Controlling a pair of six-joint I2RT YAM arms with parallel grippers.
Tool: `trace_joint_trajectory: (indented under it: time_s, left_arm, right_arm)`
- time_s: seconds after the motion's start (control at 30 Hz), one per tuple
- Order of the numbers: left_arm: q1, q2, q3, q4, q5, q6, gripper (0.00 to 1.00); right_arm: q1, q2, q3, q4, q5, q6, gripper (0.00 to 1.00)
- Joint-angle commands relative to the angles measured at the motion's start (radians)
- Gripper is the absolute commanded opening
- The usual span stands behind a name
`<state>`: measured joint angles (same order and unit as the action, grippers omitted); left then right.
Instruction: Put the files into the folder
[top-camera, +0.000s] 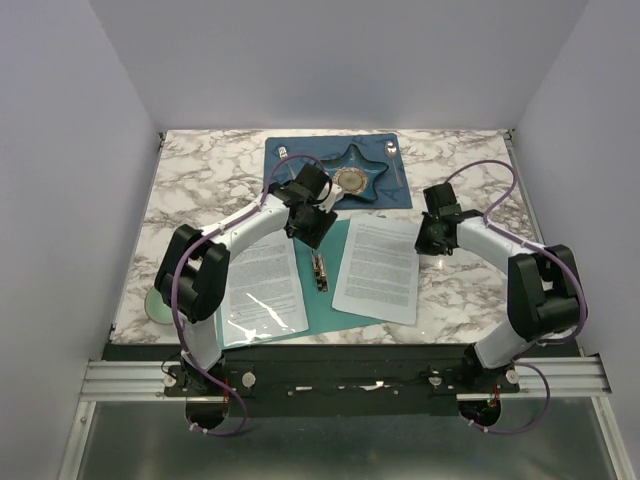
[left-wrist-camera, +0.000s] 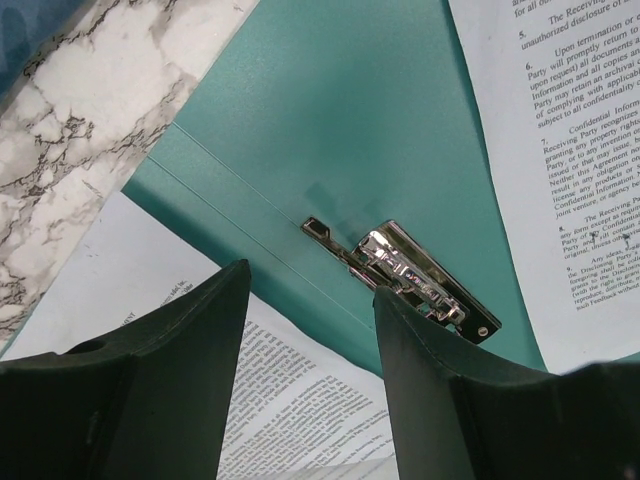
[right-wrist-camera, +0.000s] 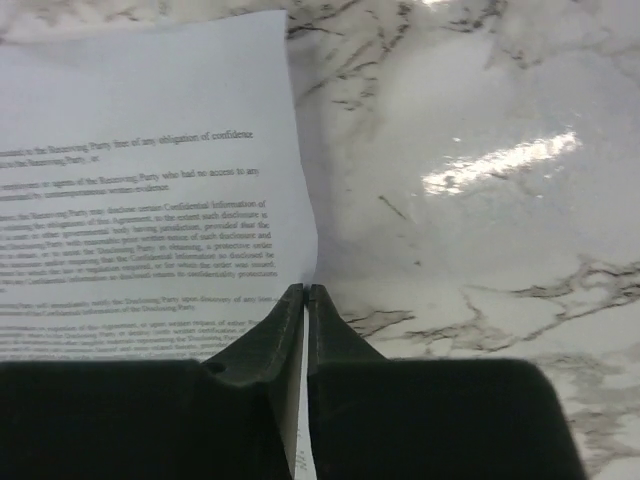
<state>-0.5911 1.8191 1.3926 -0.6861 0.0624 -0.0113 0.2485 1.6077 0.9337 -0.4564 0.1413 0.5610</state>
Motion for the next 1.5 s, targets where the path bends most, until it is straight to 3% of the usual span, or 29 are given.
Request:
trace_joint_trajectory:
  time_s: [0.0,0.1,0.43,0.83,1.47]
  left_arm:
    - [-0.003,0.011,-0.009,-0.006,0.023,-0.049,0.66]
    - [-0.001,0.002,-0.021,-0.001,0.024,-0.039,0.66]
    - [0.007,-0.009,-0.030,-0.004,-0.012,-0.016,0.66]
    - [0.027,-0.021,-0.021,-0.015,-0.022,-0.007,0.65]
    - [0.033,-0.046,-0.056,0.000,-0.049,0.031,0.65]
  right_arm:
    - [-0.005,-0.060,-0.012,0.093,-0.132,-0.128,0.08]
    - [-0.003,-0.086,-0.013,0.093,-0.137,-0.185,0.01]
    - [0.012,-0.058,0.022,0.090,-0.295,-0.256,0.01]
    - [0.159,0.040,0.137,0.010,-0.174,-0.343,0.01]
    - [0.198,0.121,0.246,-0.047,-0.149,-0.365,0.01]
